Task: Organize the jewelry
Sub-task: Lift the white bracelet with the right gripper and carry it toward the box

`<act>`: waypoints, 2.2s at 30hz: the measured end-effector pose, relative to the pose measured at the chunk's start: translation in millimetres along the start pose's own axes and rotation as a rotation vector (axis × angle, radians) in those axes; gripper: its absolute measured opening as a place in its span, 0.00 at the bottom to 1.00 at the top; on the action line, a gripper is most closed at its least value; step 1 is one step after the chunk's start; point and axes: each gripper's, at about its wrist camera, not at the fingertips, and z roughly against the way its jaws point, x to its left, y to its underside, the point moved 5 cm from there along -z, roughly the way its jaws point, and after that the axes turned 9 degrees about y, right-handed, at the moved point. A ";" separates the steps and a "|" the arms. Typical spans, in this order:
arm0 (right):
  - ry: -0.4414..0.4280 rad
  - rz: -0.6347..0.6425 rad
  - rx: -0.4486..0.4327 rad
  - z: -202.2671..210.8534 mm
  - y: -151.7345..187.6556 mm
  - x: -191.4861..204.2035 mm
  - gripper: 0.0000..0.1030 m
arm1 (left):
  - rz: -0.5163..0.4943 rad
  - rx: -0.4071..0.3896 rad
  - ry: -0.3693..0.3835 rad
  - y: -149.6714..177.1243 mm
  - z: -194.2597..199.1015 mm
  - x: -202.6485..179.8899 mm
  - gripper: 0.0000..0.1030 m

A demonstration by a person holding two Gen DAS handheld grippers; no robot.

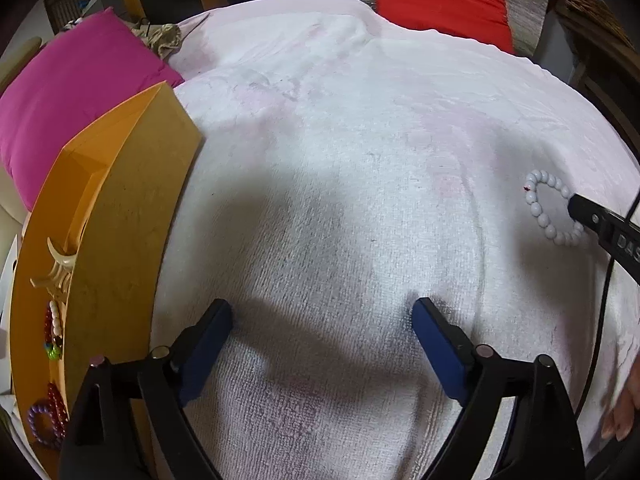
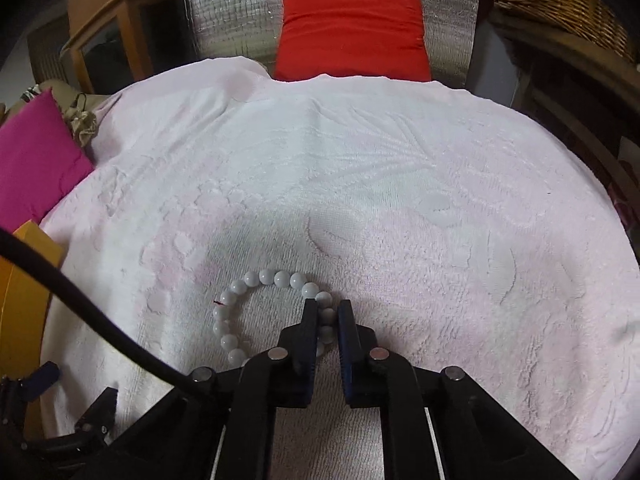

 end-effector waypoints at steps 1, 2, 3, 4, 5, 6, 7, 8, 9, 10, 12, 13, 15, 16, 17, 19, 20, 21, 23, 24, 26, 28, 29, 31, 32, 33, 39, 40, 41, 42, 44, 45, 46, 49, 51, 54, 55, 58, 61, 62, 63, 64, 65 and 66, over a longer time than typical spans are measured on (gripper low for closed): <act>-0.008 -0.002 0.005 0.9 0.4 -0.4 0.10 | 0.005 -0.001 -0.008 0.2 -0.7 1.5 0.96; -0.015 -0.004 0.010 1.5 1.0 -1.1 0.10 | 0.010 -0.002 -0.010 0.6 -1.2 2.6 0.97; -0.021 -0.007 0.015 3.1 2.2 -2.7 0.10 | 0.018 0.000 -0.009 0.6 -2.2 3.9 0.98; -0.026 -0.010 0.019 4.7 3.7 -3.9 0.10 | 0.022 0.000 -0.008 0.7 -2.8 4.6 0.99; -0.034 -0.012 0.026 5.9 5.8 -4.5 0.10 | 0.026 -0.004 -0.009 0.7 -3.3 5.3 0.99; -0.046 -0.016 0.036 7.5 7.9 -6.2 0.10 | 0.028 -0.012 -0.015 0.9 -3.1 5.5 1.00; -0.056 -0.020 0.043 9.3 10.4 -7.4 0.10 | 0.028 -0.018 -0.017 1.6 -2.5 5.2 1.00; -0.067 -0.023 0.050 11.4 13.3 -8.8 0.10 | 0.027 -0.026 -0.021 2.0 -1.8 4.5 1.00; -0.079 -0.024 0.058 13.9 17.1 -10.6 0.10 | 0.024 -0.029 -0.023 2.1 -1.1 4.0 1.00; -0.084 -0.023 0.063 15.5 20.3 -10.7 0.10 | 0.024 -0.030 -0.021 2.0 -0.3 3.9 1.00; -0.104 -0.028 0.077 19.3 27.3 -13.8 0.10 | 0.031 -0.030 -0.007 2.4 0.3 5.4 1.00; -0.113 -0.030 0.083 21.5 31.2 -14.9 0.10 | 0.034 -0.032 -0.001 2.4 0.7 5.9 1.00; -0.113 -0.031 0.087 26.5 37.6 -18.4 0.10 | 0.031 -0.044 0.006 2.5 2.0 5.8 1.00; -0.107 -0.030 0.085 29.5 40.7 -20.4 0.10 | 0.029 -0.050 0.008 3.1 1.9 6.1 1.00; -0.103 -0.031 0.085 32.9 44.4 -23.4 0.10 | 0.028 -0.060 0.010 4.1 2.5 6.1 1.00; -0.101 -0.042 0.090 38.1 51.0 -27.4 0.10 | 0.027 -0.087 0.018 7.4 3.9 6.9 1.00; -0.096 -0.052 0.098 40.8 56.3 -31.9 0.10 | 0.023 -0.098 0.021 9.3 4.7 7.0 1.00; -0.095 -0.061 0.105 42.3 60.1 -35.4 0.10 | 0.022 -0.100 0.022 10.4 5.5 6.7 1.00; -0.098 -0.083 0.115 47.2 68.0 -41.7 0.10 | 0.022 -0.103 0.028 11.6 6.0 7.0 1.00; -0.104 -0.095 0.117 51.9 73.3 -44.5 0.10 | 0.015 -0.109 0.031 12.9 6.6 6.9 1.00; -0.114 -0.105 0.117 57.2 78.4 -47.2 0.10 | 0.021 -0.137 0.041 15.7 8.6 7.7 1.00; -0.122 -0.109 0.116 59.9 82.6 -45.5 0.10 | 0.023 -0.153 0.034 18.1 11.1 6.0 1.00; -0.124 -0.111 0.118 59.0 82.8 -43.9 0.10 | 0.019 -0.158 0.030 18.8 11.6 5.1 1.00; -0.137 -0.120 0.128 55.8 83.1 -42.0 0.10 | 0.021 -0.151 0.035 20.4 13.2 5.5 1.00; -0.146 -0.130 0.134 53.6 83.4 -41.2 0.10 | 0.031 -0.122 0.042 19.6 13.6 6.0 1.00; -0.155 -0.139 0.140 51.7 83.4 -40.4 0.10 | 0.032 -0.095 0.043 17.8 13.1 6.4 1.00; -0.163 -0.136 0.130 51.2 81.7 -35.2 0.10 | -0.087 -0.127 0.005 12.5 30.6 -5.9 0.71; -0.164 -0.137 0.130 51.3 81.2 -34.8 0.10 | -0.096 -0.137 0.015 12.4 34.0 -8.2 0.67; -0.168 -0.140 0.129 51.8 80.7 -34.8 0.10 | -0.097 -0.145 0.023 12.4 37.1 -9.5 0.65; -0.172 -0.142 0.128 52.0 80.6 -34.9 0.10 | -0.094 -0.145 0.034 12.5 38.4 -9.8 0.59; -0.174 -0.143 0.128 52.3 80.7 -35.1 0.10 | -0.089 -0.142 0.060 12.9 39.6 -11.0 0.48; -0.174 -0.140 0.129 52.1 80.9 -34.3 0.10 | -0.090 -0.141 0.066 13.6 40.9 -11.4 0.39; -0.174 -0.138 0.128 51.9 80.9 -33.9 0.10 | -0.093 -0.139 0.071 15.2 43.0 -12.0 0.32; -0.165 -0.118 0.121 52.3 81.4 -30.5 0.10 | -0.101 -0.127 0.097 18.0 44.7 -16.6 0.21; -0.161 -0.111 0.114 52.6 80.9 -28.8 0.10 | -0.108 -0.128 0.094 19.6 45.1 -17.1 0.12; -0.162 -0.109 0.112 52.6 80.8 -26.0 0.10 | -0.113 -0.119 0.082 20.4 43.5 -14.1 0.09; -0.161 -0.109 0.110 52.7 80.9 -25.2 0.10 | -0.113 -0.117 0.085 21.1 43.6 -13.5 0.09; -0.158 -0.104 0.108 52.1 81.5 -22.1 0.10 | -0.118 -0.118 0.083 22.3 44.9 -12.0 0.08; -0.147 -0.098 0.107 50.3 81.4 -18.9 0.11 | -0.118 -0.123 0.079 23.0 46.6 -9.3 0.07; -0.146 -0.099 0.108 49.6 81.2 -18.2 0.11 | -0.117 -0.122 0.077 23.3 46.7 -8.5 0.07; -0.143 -0.102 0.111 49.0 81.0 -17.6 0.11 | -0.116 -0.119 0.075 23.7 46.3 -7.2 0.07; -0.142 -0.104 0.112 48.8 80.8 -17.3 0.11 | -0.114 -0.116 0.075 24.2 45.8 -6.0 0.07; -0.141 -0.104 0.112 48.6 80.6 -17.0 0.11 | -0.113 -0.114 0.073 24.7 45.4 -5.0 0.07; -0.140 -0.101 0.108 48.7 80.5 -16.6 0.11 | -0.111 -0.112 0.071 25.1 45.1 -3.9 0.07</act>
